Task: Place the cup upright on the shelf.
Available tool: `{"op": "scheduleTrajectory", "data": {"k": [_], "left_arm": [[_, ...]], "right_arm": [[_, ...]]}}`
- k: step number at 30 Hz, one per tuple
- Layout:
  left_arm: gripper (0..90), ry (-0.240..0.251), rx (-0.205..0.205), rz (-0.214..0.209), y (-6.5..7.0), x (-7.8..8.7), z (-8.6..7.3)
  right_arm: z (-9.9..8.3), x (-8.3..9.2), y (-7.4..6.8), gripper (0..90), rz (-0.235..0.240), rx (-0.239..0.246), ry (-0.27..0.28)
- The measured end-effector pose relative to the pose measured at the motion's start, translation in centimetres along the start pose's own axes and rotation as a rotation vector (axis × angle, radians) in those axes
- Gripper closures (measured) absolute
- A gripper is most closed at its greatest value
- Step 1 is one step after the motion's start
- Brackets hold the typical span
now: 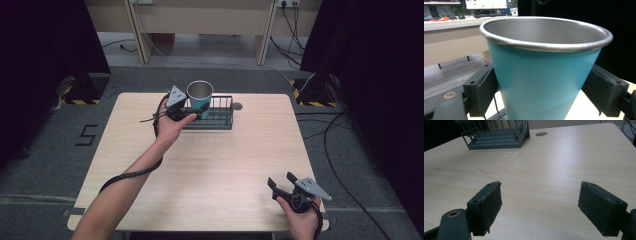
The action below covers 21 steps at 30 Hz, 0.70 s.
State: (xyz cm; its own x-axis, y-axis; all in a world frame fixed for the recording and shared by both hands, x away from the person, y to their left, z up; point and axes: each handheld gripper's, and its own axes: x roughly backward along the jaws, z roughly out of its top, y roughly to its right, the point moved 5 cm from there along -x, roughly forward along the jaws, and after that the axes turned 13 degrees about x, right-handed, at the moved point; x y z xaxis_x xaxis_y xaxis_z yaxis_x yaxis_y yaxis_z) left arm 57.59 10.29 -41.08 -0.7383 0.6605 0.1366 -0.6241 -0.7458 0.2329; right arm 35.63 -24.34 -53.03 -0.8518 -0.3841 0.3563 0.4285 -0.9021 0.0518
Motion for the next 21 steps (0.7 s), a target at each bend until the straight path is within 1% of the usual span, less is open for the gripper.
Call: {"op": "scheduleTrajectory", "data": {"k": [9,13,21], "left_arm": [[16.2,0.008,0.008,0.019,-0.5,-0.6,0.7],[16.3,0.0,0.001,0.029,-0.7,-0.9,0.7],[16.2,0.0,0.021,0.052,-1.3,-1.6,0.8]], "right_arm": [[0.0,0.0,0.1,19.7,0.001,0.002,0.002],[0.0,0.0,0.0,19.7,0.001,-0.002,0.001],[0.0,0.0,0.0,19.7,0.003,-0.004,0.001]]}}
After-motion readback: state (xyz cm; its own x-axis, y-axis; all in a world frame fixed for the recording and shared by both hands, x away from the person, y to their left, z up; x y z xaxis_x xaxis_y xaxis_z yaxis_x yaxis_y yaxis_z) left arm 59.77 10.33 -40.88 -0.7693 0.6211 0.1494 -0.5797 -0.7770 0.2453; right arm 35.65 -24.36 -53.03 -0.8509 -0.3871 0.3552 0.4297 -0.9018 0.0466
